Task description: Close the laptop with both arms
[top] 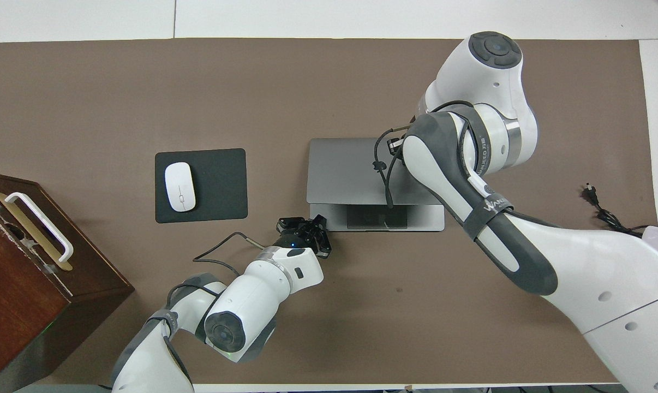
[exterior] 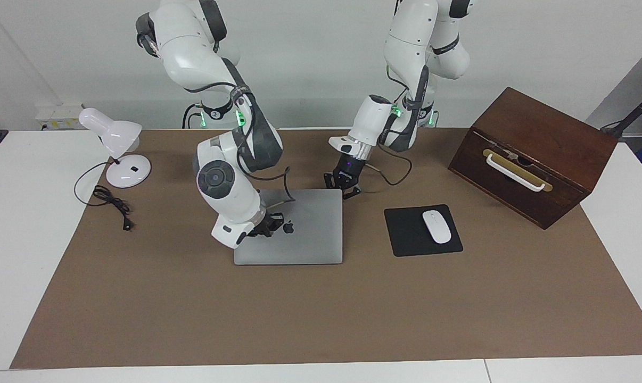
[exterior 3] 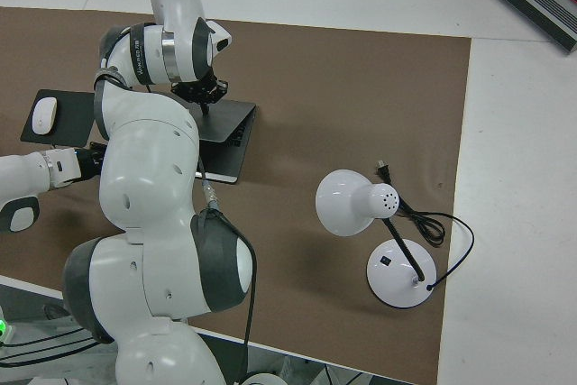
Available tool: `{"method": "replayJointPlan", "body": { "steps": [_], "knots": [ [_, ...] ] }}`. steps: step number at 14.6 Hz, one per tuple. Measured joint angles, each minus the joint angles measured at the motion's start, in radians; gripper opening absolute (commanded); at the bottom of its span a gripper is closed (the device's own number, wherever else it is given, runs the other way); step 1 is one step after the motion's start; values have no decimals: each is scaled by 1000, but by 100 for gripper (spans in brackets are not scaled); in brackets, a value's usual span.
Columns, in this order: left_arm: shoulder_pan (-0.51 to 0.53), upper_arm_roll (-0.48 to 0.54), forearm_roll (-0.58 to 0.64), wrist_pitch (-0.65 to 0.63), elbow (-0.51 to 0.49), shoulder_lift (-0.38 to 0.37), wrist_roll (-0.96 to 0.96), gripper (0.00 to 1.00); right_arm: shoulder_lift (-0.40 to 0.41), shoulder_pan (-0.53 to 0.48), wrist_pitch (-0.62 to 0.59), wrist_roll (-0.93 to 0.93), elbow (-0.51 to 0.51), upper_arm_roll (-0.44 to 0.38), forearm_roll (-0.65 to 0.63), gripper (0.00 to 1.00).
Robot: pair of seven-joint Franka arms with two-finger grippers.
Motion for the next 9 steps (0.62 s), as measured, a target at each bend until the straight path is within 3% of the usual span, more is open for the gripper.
{"method": "replayJointPlan", "body": {
  "steps": [9],
  "knots": [
    [0, 0, 0, 0, 0, 0, 8, 0, -15, 0, 5, 0, -81, 0, 0, 0]
  ]
}}
